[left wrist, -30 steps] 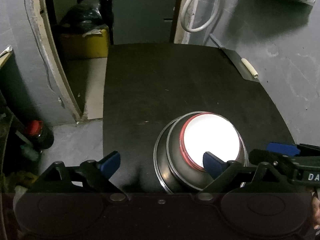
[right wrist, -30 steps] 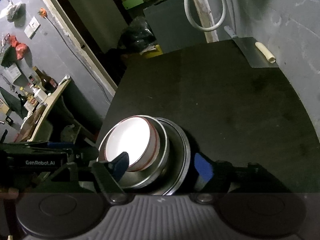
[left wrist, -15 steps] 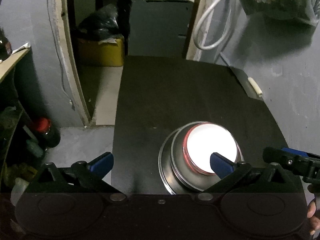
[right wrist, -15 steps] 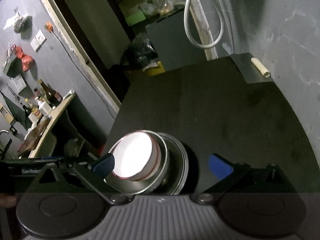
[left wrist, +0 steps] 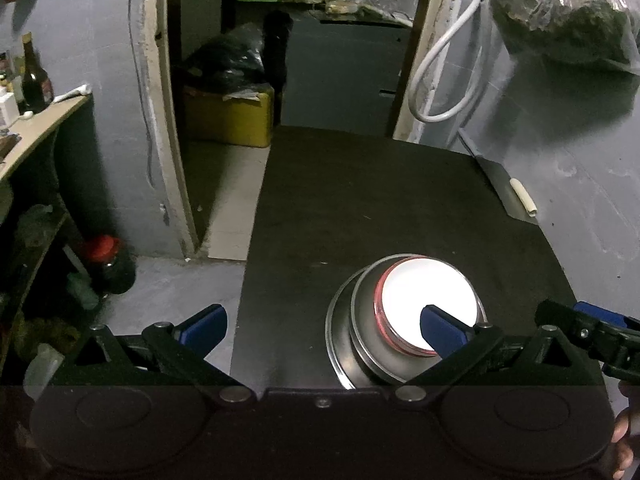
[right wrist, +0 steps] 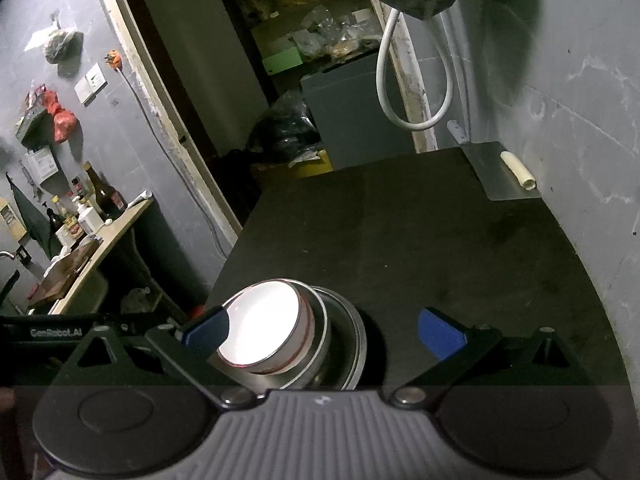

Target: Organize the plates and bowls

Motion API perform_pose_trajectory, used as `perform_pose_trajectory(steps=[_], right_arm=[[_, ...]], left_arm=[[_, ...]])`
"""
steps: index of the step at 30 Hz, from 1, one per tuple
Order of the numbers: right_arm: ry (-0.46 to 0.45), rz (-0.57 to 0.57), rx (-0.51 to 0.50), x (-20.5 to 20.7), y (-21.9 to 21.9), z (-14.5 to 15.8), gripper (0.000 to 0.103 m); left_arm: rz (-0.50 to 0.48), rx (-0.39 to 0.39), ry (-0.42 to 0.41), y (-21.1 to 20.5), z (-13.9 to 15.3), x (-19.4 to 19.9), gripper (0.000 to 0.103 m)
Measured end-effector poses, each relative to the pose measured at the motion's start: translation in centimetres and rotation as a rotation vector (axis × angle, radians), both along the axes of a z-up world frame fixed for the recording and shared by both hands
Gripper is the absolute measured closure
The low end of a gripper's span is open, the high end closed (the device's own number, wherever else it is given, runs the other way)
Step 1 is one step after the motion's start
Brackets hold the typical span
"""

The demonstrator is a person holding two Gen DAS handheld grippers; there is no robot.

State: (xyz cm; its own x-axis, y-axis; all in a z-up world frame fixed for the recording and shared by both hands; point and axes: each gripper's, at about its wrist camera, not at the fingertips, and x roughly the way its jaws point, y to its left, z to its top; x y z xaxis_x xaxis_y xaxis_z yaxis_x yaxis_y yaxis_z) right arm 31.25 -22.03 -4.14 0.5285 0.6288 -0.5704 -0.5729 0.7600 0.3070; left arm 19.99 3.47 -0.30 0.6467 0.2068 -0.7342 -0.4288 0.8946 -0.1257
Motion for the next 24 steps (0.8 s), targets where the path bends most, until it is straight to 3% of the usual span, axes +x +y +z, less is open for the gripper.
perform_pose_trajectory(steps=[13, 17, 21, 24], right_arm=[[-0.037, 0.018, 0.002, -1.1, 0.3, 0.7, 0.000], [-0.056, 0.015, -0.007, -2.6, 0.3, 1.0, 0.000], [-0.073, -0.004, -0.013, -4.3, 0.4, 1.3, 0.000], [-0.096, -0.026, -0.013, -6.0, 0.3, 1.8, 0.000]], left_arm=[[0.054, 0.049, -0.046, -1.2, 0.6, -3.2, 0.001], [0.082, 0.091, -0.021, -1.0, 0.9, -4.2, 0.001], [0.064, 0.142, -0.049, -0.9, 1.2, -5.7, 0.001], [0.032, 0.127, -0.091, -0.7, 1.5, -7.1, 0.001]])
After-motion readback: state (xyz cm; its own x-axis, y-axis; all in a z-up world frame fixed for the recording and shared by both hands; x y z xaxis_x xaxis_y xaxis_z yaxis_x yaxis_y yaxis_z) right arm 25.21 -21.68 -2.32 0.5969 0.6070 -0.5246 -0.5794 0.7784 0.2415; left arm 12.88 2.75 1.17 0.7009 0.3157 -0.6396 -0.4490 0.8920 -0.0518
